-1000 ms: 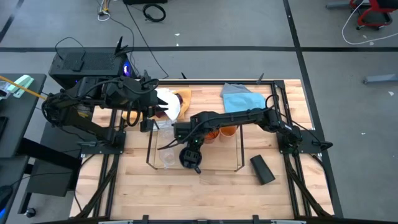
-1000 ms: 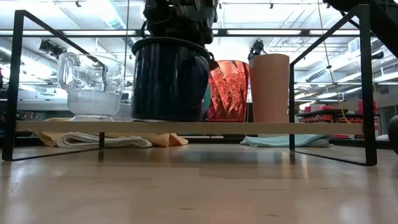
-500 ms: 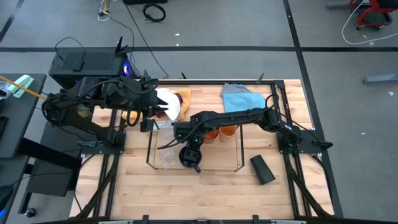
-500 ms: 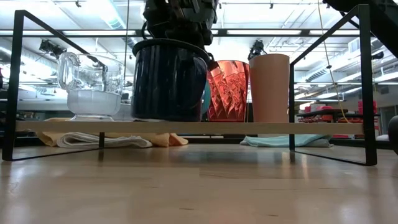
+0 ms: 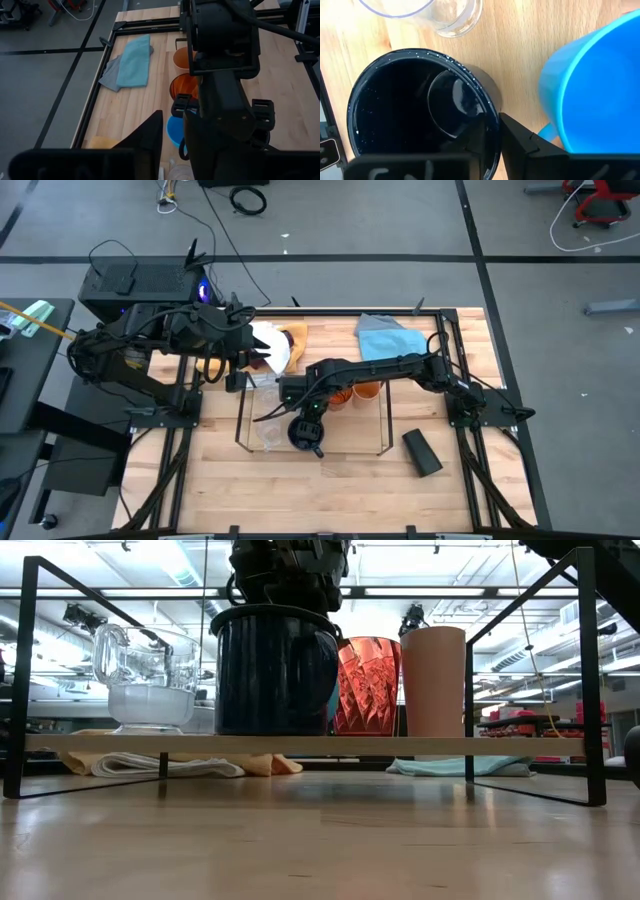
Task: Stack small to large cups/mugs on shelf
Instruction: Put the dark blue mug on the shelf
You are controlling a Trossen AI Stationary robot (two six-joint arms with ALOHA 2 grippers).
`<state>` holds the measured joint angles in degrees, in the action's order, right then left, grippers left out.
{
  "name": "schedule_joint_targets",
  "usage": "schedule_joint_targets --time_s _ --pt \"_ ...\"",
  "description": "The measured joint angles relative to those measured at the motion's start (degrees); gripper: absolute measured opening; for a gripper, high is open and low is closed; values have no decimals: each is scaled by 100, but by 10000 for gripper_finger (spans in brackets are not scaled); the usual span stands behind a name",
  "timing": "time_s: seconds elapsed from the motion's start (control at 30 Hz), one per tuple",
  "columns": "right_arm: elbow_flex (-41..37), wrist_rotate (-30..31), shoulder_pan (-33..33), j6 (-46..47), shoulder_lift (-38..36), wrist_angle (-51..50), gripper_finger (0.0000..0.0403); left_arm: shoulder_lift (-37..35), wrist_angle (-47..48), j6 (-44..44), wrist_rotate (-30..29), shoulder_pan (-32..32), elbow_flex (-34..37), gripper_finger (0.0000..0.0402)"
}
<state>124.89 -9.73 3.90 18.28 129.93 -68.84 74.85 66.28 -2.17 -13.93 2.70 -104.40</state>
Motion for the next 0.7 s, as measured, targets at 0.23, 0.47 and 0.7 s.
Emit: schedule_joint_targets --time_s 0.23,0.47,0.7 --pt "3 25 -4 15 -47 70 65 0 2 0 0 0 0 80" --pt "27 59 -89 83 -197 81 65 2 6 0 0 0 0 84" --pt "25 15 -83 103 -335 -15 66 3 7 0 2 0 -2 82"
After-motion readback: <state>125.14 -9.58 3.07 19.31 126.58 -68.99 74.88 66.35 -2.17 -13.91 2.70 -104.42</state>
